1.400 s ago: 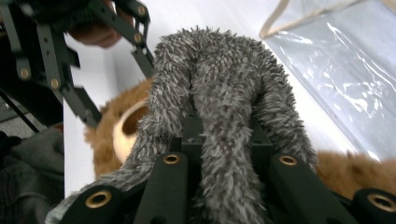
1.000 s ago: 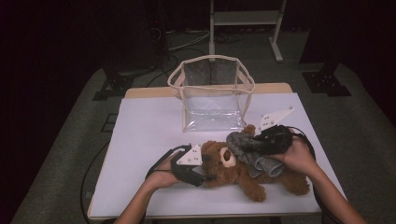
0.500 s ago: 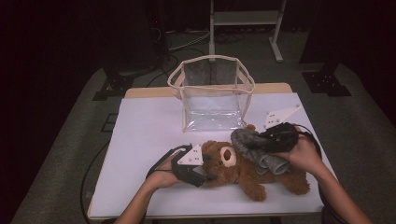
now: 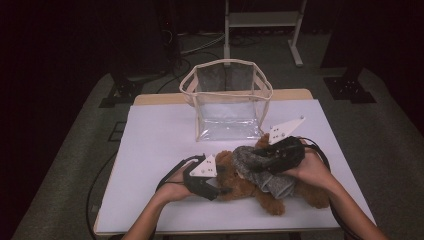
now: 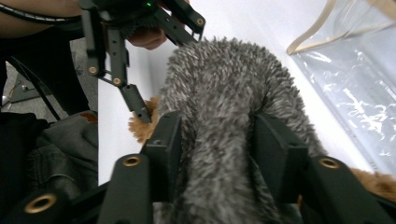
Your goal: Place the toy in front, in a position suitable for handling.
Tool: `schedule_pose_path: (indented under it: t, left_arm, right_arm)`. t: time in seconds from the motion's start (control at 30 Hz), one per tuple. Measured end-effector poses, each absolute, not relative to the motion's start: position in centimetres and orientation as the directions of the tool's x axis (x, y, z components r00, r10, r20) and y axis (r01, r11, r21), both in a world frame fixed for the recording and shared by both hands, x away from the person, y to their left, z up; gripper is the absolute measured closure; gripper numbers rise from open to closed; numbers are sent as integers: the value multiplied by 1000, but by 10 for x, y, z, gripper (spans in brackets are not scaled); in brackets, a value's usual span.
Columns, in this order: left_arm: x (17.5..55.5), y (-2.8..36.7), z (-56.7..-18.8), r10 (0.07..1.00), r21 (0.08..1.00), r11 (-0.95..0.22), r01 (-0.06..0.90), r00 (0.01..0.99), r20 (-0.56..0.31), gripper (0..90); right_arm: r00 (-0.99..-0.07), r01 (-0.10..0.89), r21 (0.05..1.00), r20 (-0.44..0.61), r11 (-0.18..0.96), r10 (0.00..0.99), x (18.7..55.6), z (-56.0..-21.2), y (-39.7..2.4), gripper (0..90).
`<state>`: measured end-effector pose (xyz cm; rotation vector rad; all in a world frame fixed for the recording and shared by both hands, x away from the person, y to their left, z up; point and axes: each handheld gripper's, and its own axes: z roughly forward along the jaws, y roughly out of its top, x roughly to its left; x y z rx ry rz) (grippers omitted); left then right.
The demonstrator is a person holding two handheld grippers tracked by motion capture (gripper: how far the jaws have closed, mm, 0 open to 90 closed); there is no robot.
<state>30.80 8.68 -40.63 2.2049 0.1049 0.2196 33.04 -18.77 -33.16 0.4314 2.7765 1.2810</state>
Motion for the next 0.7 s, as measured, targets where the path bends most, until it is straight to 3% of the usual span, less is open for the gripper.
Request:
schedule_pose_path:
  t: [0.3, 0.53, 0.7]
  left_arm:
    - [308, 85, -406, 156, 799, -601, -4, 980, 122, 356]
    - [309, 85, -408, 158, 795, -606, 5, 981, 114, 358]
    - [309, 87, -407, 154, 801, -599, -1, 981, 116, 366]
  right_arm:
    - [-967, 178, 755, 15, 631, 255, 328, -328, -179, 499]
    - [-967, 149, 746, -28, 649, 254, 334, -339, -150, 655]
    - [-966, 163, 742, -15, 650, 260, 334, -337, -156, 767]
